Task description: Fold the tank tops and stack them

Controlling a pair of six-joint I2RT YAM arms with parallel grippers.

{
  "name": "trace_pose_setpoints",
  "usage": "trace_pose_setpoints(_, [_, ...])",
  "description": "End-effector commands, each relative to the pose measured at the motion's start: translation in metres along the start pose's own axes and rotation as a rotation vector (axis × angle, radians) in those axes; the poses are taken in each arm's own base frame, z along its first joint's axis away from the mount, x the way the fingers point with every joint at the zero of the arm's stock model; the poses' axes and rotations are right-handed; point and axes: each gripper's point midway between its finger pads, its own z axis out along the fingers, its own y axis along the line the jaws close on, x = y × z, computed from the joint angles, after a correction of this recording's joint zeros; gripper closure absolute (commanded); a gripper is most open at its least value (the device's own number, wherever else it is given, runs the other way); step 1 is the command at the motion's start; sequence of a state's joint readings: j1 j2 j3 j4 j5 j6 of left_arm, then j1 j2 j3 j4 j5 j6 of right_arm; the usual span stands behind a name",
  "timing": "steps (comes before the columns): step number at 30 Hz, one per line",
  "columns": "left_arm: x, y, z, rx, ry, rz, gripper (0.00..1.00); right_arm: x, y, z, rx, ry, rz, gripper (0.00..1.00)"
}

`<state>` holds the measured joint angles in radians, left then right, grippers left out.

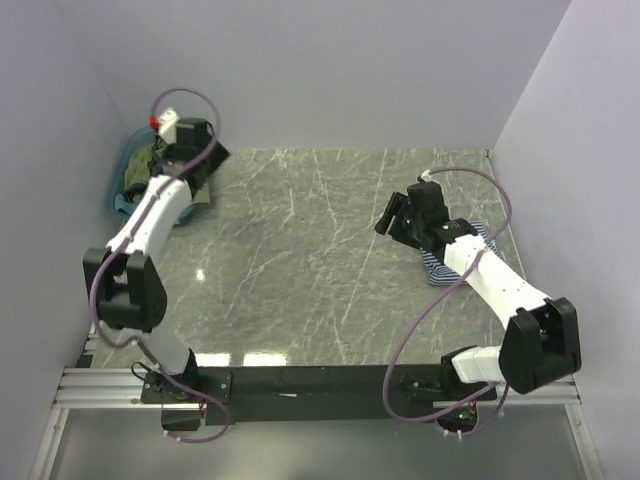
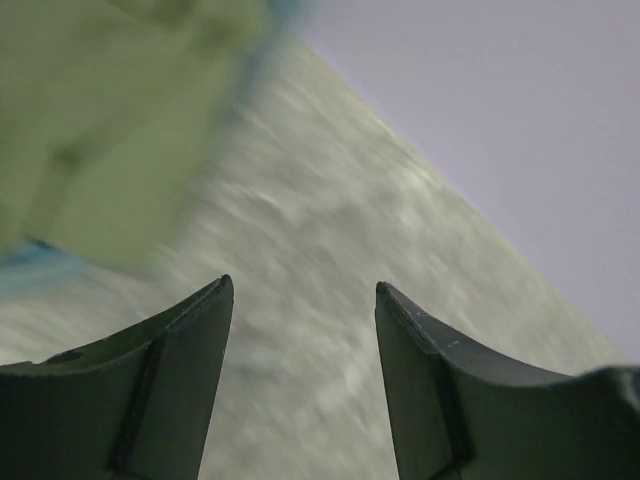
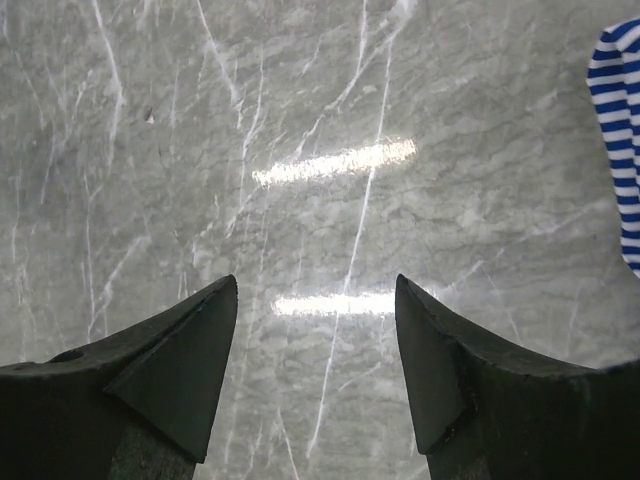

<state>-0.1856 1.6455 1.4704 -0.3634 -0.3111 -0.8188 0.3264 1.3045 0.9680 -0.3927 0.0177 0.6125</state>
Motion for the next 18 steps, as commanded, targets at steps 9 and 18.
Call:
trace_pose_setpoints(9, [-0.036, 0.123, 0.098, -0.432, -0.007, 0.094, 0.35, -0.016, 0.034, 0.015, -0.12, -0.02, -0.017, 0.29])
trace_pose_setpoints(18, [-0.027, 0.164, 0.13, -0.553, -0.001, 0.126, 0.38, -0.006, 0.028, 0.026, -0.11, 0.01, -0.028, 0.29])
